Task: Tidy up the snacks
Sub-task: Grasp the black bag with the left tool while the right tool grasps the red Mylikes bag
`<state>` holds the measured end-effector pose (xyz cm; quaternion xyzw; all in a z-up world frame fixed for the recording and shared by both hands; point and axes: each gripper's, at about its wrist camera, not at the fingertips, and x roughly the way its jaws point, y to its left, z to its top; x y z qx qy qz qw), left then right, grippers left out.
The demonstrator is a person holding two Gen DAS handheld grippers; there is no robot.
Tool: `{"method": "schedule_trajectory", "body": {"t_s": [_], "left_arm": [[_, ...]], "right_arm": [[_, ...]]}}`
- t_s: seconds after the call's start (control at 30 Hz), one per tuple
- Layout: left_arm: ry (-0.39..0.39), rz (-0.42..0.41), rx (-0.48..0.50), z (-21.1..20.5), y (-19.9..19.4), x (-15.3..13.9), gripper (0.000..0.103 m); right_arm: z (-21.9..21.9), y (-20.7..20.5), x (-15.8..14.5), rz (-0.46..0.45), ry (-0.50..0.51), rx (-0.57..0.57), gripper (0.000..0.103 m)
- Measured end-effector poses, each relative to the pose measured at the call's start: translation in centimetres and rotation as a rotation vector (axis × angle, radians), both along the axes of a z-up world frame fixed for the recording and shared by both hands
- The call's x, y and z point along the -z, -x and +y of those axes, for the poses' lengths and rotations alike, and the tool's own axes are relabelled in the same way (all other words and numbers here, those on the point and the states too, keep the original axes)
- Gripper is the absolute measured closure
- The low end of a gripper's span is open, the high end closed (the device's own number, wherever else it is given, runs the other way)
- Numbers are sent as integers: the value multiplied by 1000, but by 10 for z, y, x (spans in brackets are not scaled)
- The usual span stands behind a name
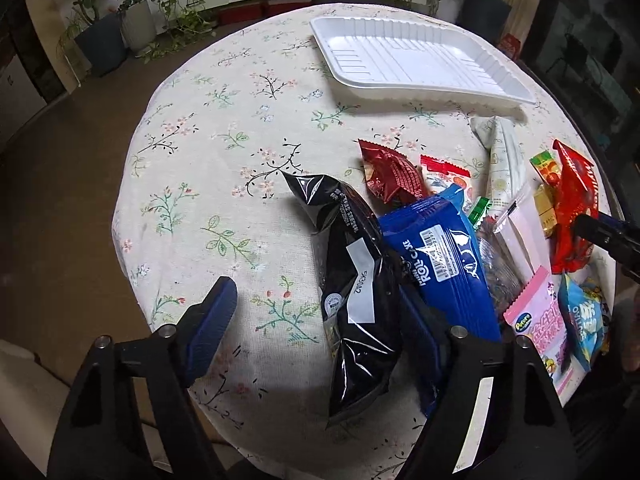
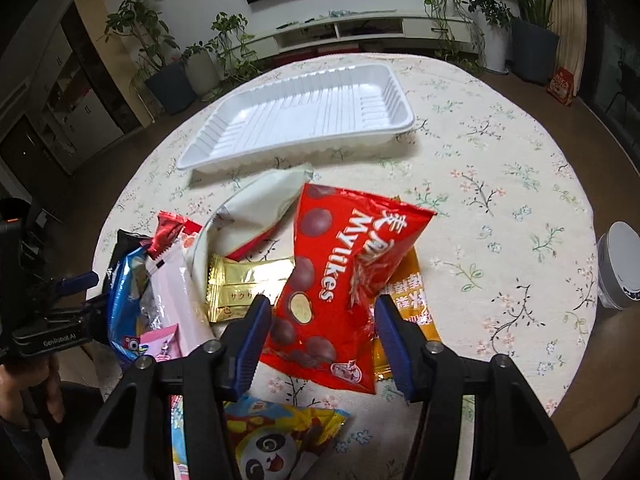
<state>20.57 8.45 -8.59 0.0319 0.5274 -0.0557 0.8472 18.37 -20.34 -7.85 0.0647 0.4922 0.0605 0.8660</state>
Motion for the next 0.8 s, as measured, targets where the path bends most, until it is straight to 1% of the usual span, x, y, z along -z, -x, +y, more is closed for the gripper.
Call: {"method": "schedule_trajectory", "body": {"t_s": [0.1, 0.17, 0.3, 0.37, 0.4, 0.43, 0.47, 0.53, 0.57, 0.63, 0.67, 0.73, 0.8], "left_arm": [[-8, 22, 0, 1, -4, 5, 25], [-49, 35, -8, 1, -9, 11, 25], [-96, 21, -20, 2, -14, 13, 25], [-100, 14, -27, 3, -17, 14, 37], [-92, 9, -23, 4, -18, 14, 46], [-91, 5, -19, 4, -19, 15, 51], [-94, 1, -14, 3, -19, 14, 53], [-116, -7, 6, -2, -20, 15, 61], [-123, -9, 16, -4, -19, 15, 64], [-121, -11, 36, -8, -17, 14, 75], [-110, -8, 46, -9, -18, 15, 78], [-110, -8, 50, -10, -15, 14, 79], [-93, -5, 54, -8, -15, 14, 80]], "right_arm": [[-1, -2, 2, 1, -3, 3, 45], [-1, -4, 4, 3, -5, 6, 45], [-2, -5, 7, 4, -4, 7, 45], [-2, -6, 9, 1, 1, 5, 47], [-2, -5, 9, 1, 4, 4, 48], [-2, -5, 10, 1, 5, 3, 48], [-2, -5, 10, -1, 7, 1, 48], [-1, -5, 11, 5, 7, -1, 48], [-1, -5, 11, 7, 6, -1, 48], [0, -5, 12, 7, 10, -5, 48], [1, -4, 12, 5, 12, -8, 50], [2, -4, 12, -3, 16, -19, 52], [1, -3, 13, -4, 4, -26, 58]]}}
